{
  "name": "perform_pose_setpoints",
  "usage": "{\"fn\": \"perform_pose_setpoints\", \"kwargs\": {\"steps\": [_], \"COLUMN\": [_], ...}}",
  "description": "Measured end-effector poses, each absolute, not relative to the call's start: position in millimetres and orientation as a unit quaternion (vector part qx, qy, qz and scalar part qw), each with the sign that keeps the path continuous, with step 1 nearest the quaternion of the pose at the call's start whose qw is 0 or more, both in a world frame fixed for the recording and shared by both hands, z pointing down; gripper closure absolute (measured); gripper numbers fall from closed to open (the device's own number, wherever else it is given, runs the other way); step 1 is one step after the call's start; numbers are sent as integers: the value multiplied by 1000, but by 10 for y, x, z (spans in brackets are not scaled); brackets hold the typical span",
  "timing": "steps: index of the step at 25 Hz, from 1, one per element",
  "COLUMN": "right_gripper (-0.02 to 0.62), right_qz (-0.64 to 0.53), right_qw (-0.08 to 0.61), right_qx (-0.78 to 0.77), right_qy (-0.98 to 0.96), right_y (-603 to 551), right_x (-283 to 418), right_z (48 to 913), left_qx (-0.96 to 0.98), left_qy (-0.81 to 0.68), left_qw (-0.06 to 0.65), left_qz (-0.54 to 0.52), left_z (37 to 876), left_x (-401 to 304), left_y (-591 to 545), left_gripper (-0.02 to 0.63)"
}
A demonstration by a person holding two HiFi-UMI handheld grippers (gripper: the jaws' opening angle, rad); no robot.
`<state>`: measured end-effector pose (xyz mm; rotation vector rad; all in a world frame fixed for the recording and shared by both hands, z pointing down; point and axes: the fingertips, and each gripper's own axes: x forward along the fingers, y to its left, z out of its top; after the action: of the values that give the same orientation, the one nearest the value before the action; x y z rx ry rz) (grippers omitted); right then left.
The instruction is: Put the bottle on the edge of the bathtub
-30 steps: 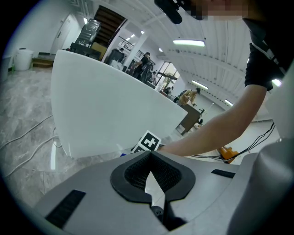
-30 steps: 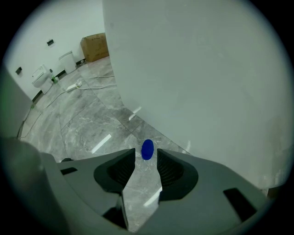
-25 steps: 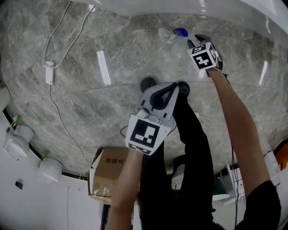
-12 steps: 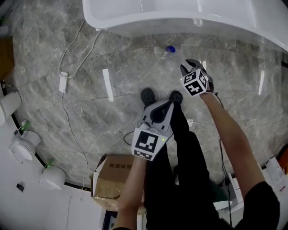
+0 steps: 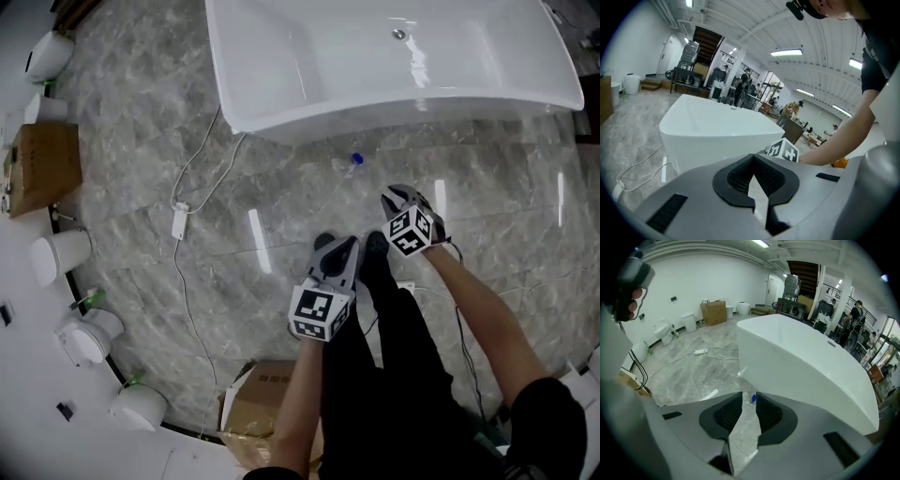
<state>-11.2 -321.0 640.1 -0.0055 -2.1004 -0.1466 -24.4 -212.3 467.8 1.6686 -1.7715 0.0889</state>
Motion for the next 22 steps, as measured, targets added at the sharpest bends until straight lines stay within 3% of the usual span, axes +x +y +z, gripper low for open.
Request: {"fn": "perform_pose_setpoints", "kwargs": {"steps": [10,22], "right_gripper": [524,566], "right_qz": [-49,-12], "right_qw": [441,372], "right_qx": [53,223], "right_qy": [-895,-901], "right_y": [-3059,-1862], "right_x": [96,-52], "right_z": [5201,4181], "left_qx": [669,746], "left_qy": [-671,-595], "left_qw": [312,274], "left_qz": [63,114], "left_z": [3812,3361], "left_x": [-167,-647], "left_y": [-1883,-463], "left_gripper": [595,595]}}
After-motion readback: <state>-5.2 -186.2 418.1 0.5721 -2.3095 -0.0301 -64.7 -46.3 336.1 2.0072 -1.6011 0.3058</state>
